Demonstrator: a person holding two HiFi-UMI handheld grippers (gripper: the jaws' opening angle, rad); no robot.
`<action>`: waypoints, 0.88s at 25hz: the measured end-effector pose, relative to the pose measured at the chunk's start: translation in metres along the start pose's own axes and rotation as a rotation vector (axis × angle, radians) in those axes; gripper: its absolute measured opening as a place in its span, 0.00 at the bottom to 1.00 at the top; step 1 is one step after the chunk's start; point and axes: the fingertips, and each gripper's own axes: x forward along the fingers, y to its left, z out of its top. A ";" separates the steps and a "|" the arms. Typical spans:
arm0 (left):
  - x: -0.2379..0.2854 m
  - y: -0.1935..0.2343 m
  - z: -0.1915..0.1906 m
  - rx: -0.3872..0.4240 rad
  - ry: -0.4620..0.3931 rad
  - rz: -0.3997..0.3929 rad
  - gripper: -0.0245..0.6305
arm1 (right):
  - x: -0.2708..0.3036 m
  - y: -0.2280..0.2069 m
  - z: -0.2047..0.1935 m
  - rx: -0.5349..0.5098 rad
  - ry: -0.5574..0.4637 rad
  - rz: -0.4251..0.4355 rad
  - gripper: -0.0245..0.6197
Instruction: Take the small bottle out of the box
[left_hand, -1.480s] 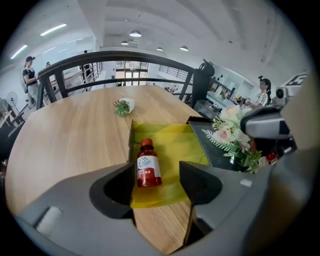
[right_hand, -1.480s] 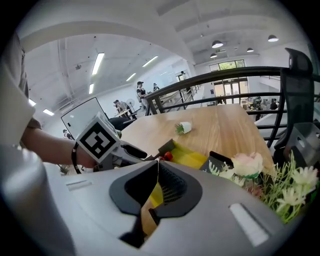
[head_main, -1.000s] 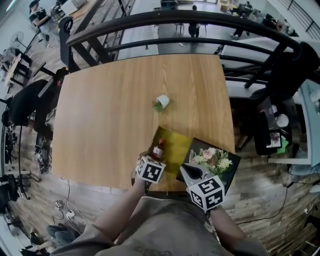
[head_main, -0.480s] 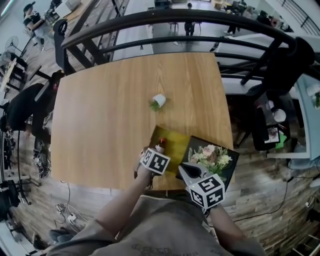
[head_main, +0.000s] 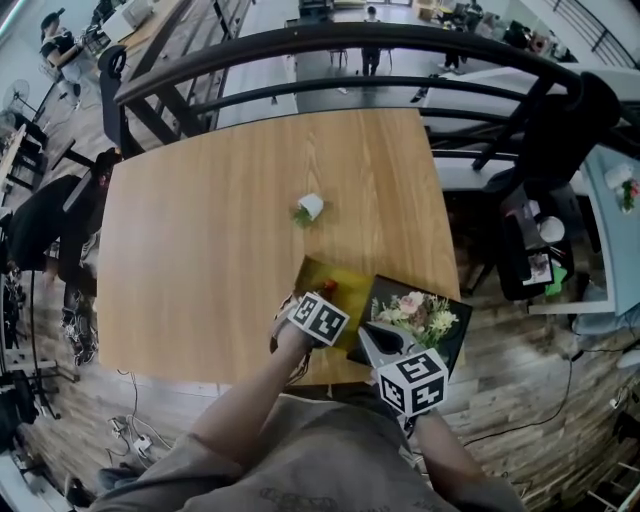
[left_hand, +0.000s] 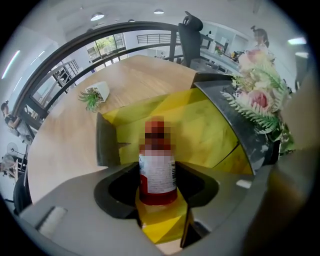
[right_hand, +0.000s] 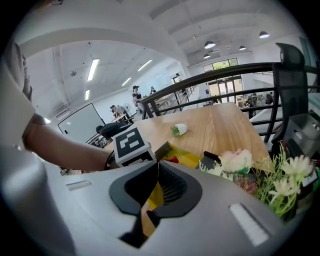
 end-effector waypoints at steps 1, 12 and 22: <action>0.000 -0.002 0.001 0.007 -0.005 -0.015 0.37 | 0.000 -0.001 0.000 0.001 -0.001 -0.007 0.06; -0.054 0.001 0.016 -0.099 -0.244 -0.166 0.37 | -0.014 -0.006 0.021 -0.012 -0.048 -0.069 0.06; -0.184 0.040 0.033 -0.173 -0.538 -0.188 0.37 | -0.038 0.006 0.085 -0.092 -0.177 -0.148 0.06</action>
